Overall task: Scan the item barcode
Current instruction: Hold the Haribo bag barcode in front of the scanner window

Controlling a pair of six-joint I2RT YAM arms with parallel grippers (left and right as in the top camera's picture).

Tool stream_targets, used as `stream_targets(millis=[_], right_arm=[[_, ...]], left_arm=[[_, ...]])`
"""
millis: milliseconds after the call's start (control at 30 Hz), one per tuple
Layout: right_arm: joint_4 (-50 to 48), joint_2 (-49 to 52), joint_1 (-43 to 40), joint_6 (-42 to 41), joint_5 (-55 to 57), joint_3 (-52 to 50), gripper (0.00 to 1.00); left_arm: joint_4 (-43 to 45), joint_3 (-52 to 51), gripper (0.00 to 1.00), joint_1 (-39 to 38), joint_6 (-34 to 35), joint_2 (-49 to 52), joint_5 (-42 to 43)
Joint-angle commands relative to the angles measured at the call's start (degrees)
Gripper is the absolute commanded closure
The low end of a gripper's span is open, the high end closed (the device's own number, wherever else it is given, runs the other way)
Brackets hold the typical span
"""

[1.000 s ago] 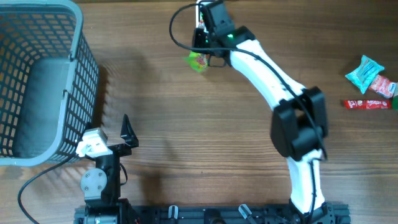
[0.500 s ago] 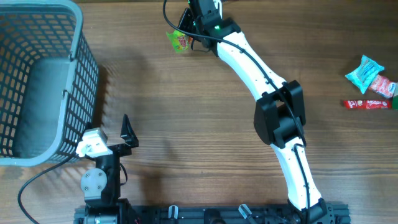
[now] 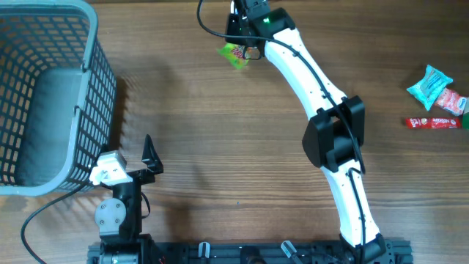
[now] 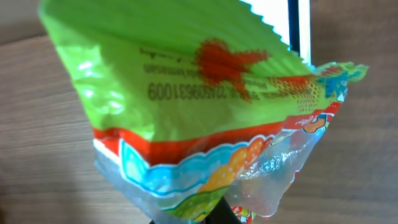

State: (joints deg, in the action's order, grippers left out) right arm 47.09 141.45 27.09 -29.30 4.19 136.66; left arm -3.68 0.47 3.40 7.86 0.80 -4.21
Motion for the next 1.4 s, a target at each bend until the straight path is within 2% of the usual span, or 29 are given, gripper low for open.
stream_targets(millis=[0,133,267,367,467,600,700,900,1133,1367], right_arm=[[-1.6,2.5,1.2,10.6,9.2,1.7,0.95],[-0.8,5.2,1.4,22.4,21.2,1.7,0.95],[-0.8,5.6,1.9,33.2,23.3,1.7,0.95],[-2.5,6.0,5.0,49.7,25.3,1.7,0.95],[-6.7,8.2,9.6,63.2,35.1,1.5,0.95],[-8.7,10.9,10.7,64.5,37.2,1.3,0.96],[-9.9,12.7,10.0,67.4,44.7,-1.3,0.96],[-23.9,11.5,9.9,82.0,59.4,-5.2,0.96],[-22.1,8.0,8.9,81.1,54.1,-5.3,0.96],[-6.9,8.0,10.9,65.9,37.8,-5.3,0.96]], left_arm=[[0.0,-0.2,0.0,0.1,0.1,-0.4,-0.5],[0.0,-0.2,0.0,0.1,0.1,-0.4,-0.5],[0.0,-0.2,0.0,0.1,0.1,-0.4,-0.5],[0.0,-0.2,0.0,0.1,0.1,-0.4,-0.5],[0.0,-0.2,0.0,0.1,0.1,-0.4,-0.5],[0.0,-0.2,0.0,0.1,0.1,-0.4,-0.5],[0.0,-0.2,0.0,0.1,0.1,-0.4,-0.5],[0.0,-0.2,0.0,0.1,0.1,-0.4,-0.5],[0.0,-0.2,0.0,0.1,0.1,-0.4,-0.5],[0.0,-0.2,0.0,0.1,0.1,-0.4,-0.5]])
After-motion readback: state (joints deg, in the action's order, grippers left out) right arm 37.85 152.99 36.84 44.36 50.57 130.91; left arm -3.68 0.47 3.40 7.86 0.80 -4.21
